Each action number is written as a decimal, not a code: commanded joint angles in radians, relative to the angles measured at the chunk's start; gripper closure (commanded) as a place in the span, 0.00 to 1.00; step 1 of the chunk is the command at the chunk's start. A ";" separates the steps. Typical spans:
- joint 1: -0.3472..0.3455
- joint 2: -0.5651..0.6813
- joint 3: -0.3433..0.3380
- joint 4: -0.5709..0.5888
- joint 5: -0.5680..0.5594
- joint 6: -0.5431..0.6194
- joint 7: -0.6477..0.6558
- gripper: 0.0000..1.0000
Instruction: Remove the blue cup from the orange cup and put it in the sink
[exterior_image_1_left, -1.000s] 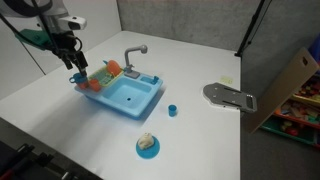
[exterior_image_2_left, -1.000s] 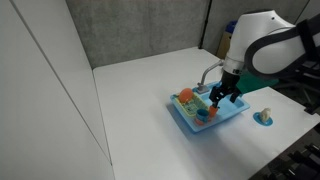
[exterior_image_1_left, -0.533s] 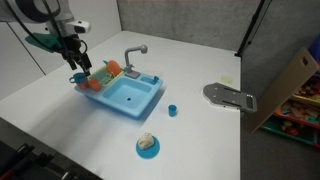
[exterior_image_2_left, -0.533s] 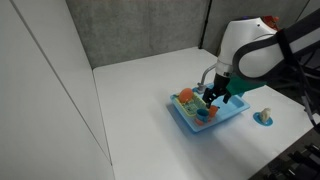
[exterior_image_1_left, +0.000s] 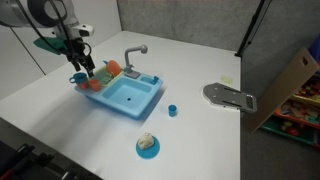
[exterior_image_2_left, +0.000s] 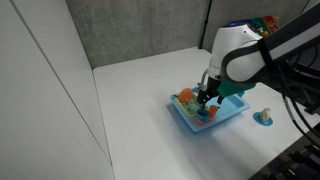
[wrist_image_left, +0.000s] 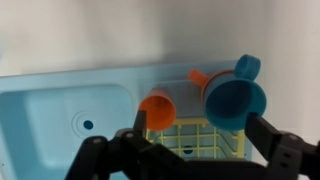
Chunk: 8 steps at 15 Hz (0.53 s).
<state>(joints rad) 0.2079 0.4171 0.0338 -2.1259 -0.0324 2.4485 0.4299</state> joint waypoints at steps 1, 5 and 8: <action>0.028 0.043 -0.019 0.056 -0.021 -0.033 0.032 0.00; 0.018 0.033 -0.009 0.024 0.003 -0.005 -0.002 0.00; 0.014 0.033 -0.010 0.025 0.003 -0.009 -0.010 0.00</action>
<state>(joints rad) 0.2228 0.4502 0.0283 -2.1041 -0.0318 2.4461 0.4301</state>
